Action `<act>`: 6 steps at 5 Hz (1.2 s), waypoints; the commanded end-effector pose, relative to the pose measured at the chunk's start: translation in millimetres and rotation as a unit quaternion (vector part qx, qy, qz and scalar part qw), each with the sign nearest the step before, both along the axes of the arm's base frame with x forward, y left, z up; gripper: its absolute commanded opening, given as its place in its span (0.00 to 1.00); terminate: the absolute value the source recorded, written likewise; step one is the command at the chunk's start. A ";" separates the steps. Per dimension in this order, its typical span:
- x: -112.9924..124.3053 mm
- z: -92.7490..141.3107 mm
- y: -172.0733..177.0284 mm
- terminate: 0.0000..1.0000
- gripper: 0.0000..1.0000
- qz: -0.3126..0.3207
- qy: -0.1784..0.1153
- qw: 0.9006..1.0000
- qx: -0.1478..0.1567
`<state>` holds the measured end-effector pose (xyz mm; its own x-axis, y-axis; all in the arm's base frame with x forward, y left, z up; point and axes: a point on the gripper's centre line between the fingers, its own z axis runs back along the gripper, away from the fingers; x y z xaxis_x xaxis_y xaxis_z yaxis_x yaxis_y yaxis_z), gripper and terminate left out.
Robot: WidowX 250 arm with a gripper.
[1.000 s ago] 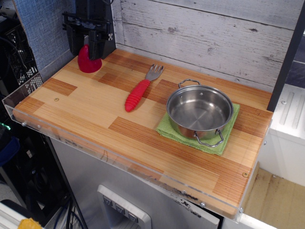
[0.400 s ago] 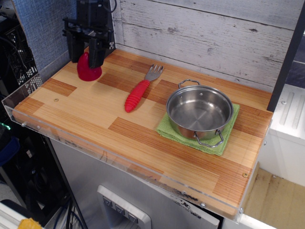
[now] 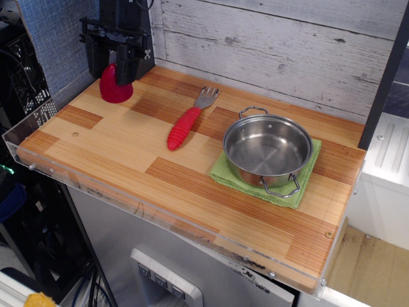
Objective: Move the red object away from edge of the table.
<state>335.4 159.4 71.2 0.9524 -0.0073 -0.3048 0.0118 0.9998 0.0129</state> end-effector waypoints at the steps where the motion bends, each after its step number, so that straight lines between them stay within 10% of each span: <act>1: -7.8 19.4 3.9 0.00 1.00 0.023 0.029 0.999 0.017; 4: -11.4 40.3 1.8 0.00 1.00 -0.001 0.008 1.000 0.019; 6: -26.9 126.7 -20.0 0.00 1.00 0.048 -0.243 0.966 -0.070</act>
